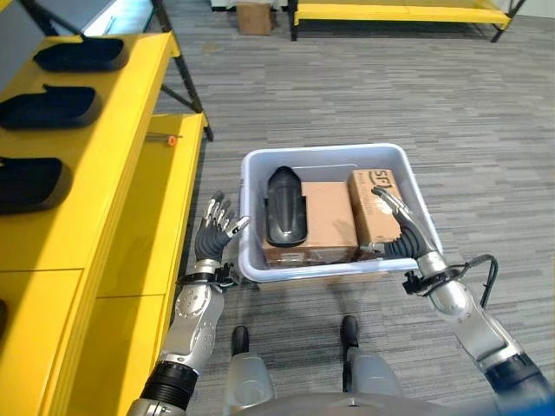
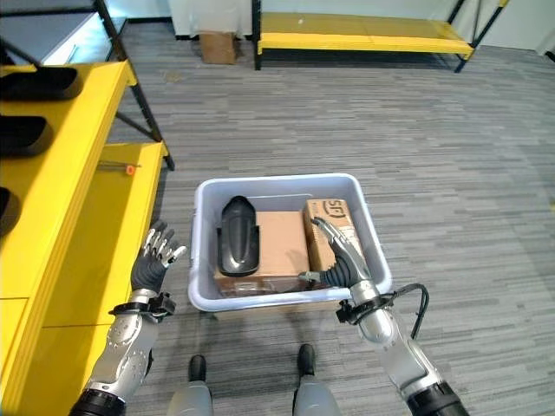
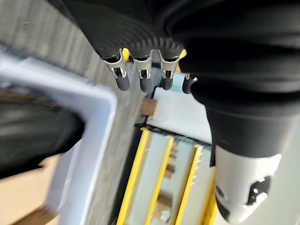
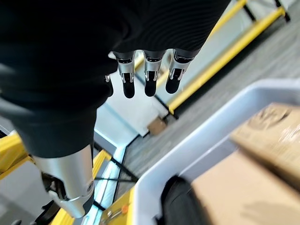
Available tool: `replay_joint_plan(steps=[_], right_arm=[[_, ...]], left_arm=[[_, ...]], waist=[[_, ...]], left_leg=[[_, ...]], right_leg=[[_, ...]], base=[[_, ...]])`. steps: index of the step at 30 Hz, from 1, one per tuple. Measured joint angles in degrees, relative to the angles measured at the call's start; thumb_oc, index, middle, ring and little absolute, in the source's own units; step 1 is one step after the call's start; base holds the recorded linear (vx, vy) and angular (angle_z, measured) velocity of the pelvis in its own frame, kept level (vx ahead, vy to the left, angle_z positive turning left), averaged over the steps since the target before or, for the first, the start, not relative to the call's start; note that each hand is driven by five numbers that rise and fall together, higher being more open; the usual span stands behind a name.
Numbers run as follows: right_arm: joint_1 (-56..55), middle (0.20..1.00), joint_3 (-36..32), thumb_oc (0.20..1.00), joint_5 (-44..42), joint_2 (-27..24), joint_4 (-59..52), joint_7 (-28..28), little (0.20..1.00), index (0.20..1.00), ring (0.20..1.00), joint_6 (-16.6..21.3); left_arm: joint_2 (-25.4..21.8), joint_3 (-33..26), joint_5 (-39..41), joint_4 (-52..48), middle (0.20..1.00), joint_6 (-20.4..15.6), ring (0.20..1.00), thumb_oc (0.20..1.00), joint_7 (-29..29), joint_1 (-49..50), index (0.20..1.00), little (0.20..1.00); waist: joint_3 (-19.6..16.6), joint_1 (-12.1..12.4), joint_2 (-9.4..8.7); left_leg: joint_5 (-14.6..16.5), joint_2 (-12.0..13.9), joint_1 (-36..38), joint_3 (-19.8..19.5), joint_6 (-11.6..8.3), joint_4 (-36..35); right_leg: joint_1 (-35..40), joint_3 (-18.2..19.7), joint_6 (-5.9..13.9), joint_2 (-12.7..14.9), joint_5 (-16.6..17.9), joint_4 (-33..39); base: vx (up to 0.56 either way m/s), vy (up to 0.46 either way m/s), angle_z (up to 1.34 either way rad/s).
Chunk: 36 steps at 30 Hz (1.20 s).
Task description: Move parts from the plastic box to the shelf.
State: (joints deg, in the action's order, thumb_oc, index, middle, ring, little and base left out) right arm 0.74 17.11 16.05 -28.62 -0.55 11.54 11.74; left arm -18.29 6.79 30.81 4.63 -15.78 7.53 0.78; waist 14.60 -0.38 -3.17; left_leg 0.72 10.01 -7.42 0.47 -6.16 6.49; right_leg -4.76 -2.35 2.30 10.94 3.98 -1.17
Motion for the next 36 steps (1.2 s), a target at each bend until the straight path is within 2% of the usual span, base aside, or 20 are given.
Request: replay_joint_plan(steps=[1,4,8,12,14,18,23,28,33,36], right_arm=[[0.24,1.0,0.11,1.0,-0.02,1.19,0.07,-0.03,1.0,1.0,1.0,-0.03],[1.95,1.0,0.5,1.0,0.0,1.65,0.3,-0.11,1.0,1.0,1.0,-0.09],[1.9,1.0,0.4,1.0,-0.01,1.6,0.3,-0.11,1.0,1.0,1.0,-0.15],[1.99,1.0,0.42,1.0,-0.01,1.57,0.09,0.01,1.0,1.0,1.0,-0.13],[2.56,1.0,0.44,1.0,-0.01,1.55,-0.05,0.06,1.0,1.0,1.0,-0.16],[4.05,1.0,0.5,1.0,0.0,0.98,-1.05,0.95,1.0,1.0,1.0,-0.19],[5.79,1.0,1.06,1.0,0.94,-0.05,-3.13,2.65,1.0,1.0,1.0,-0.22],[7.85,1.0,1.61,1.0,1.06,-1.19,-5.04,4.6,1.0,1.0,1.0,-0.13],[8.47,1.0,1.66,1.0,1.05,-1.54,-7.05,6.52,1.0,1.0,1.0,-0.03],[8.44,1.0,2.03,1.0,1.01,-1.62,-7.41,7.01,1.0,1.0,1.0,0.08]], left_arm=[[-0.82,-0.23,-0.02,-0.06,1.0,-0.27,1.0,1.0,0.12,0.94,1.0,1.0],[-2.82,0.06,-0.48,-0.17,1.0,-0.36,1.0,1.0,0.44,2.44,1.0,1.0],[-2.45,0.59,-1.01,-0.41,1.0,-0.34,1.0,1.0,0.72,1.05,1.0,1.0],[-2.42,1.78,-1.05,-0.77,1.0,-0.54,1.0,1.0,2.02,-1.17,1.0,1.0],[-2.18,2.86,-1.16,-1.12,1.0,-0.75,1.0,1.0,2.71,-3.25,1.0,1.0],[-0.88,4.01,-3.48,-1.14,1.0,-0.84,1.0,1.0,5.09,-6.73,1.0,1.0],[-0.02,4.65,-3.61,-1.11,1.0,-0.88,1.0,1.0,6.88,-10.66,1.0,1.0],[1.45,5.72,-5.69,-0.33,1.0,-1.18,1.0,1.0,10.18,-15.75,1.0,1.0],[2.29,6.65,-7.47,4.65,1.0,-1.24,1.0,1.0,13.09,-18.73,1.0,1.0],[2.44,6.43,-9.23,8.19,1.0,-1.24,1.0,1.0,15.63,-20.6,1.0,1.0]], waist=[[0.03,1.32,-0.06],[0.48,1.17,-0.25],[1.21,0.3,-1.53],[1.85,-0.37,-1.52],[3.56,-0.68,-1.44],[7.65,-2.45,-0.85],[11.53,-3.77,-0.35],[11.87,-3.55,-0.31],[12.07,-5.29,-0.59],[12.66,-5.96,-1.53]], left_leg=[[0.23,-0.67,0.33,0.76,0.33,0.14],[1.05,-3.24,0.64,3.54,1.53,-0.52],[1.05,-2.76,0.41,5.16,1.28,-1.5],[0.35,-1.77,-1.34,6.03,0.23,-2.36],[-0.16,-1.12,-2.97,6.31,0.13,-2.32],[-0.98,0.97,-5.05,6.81,-1.06,-2.27],[-1.57,2.08,-5.8,7.13,-1.63,-2.5],[-1.81,2.29,-7.12,8.39,-1.93,-3.34],[-1.88,2.34,-7.61,8.59,-2.02,-3.41],[-2.03,2.54,-7.95,8.81,-2.06,-3.48]], right_leg=[[0.45,0.18,1.12,0.98,1.23,0.83],[-0.15,0.77,3.42,3.43,3.35,2.85],[-0.75,1.53,3.87,3.17,3.55,5.14],[-3.22,2.03,5.11,2.44,3.65,6.23],[-5.06,2.12,6.05,1.79,4.23,6.29],[-7.85,2.95,5.49,-0.28,5.04,6.28],[-9.18,3.4,5.09,-1.48,5.53,6.31],[-11.73,4.54,4.99,-1.79,5.65,6.21],[-12.56,4.72,4.99,-1.87,5.71,6.12],[-13.43,5.27,4.9,-2.25,5.83,5.85]], base=[[0.03,0.149,-0.06],[0.03,0.15,-0.26],[-0.01,0.024,-0.22],[-0.05,-0.004,-0.18],[-0.05,-0.019,-0.13],[-0.04,-0.036,-0.16],[-0.02,-0.023,-0.09],[-0.03,-0.032,-0.1],[-0.02,-0.02,-0.04],[-0.03,-0.036,-0.1]])
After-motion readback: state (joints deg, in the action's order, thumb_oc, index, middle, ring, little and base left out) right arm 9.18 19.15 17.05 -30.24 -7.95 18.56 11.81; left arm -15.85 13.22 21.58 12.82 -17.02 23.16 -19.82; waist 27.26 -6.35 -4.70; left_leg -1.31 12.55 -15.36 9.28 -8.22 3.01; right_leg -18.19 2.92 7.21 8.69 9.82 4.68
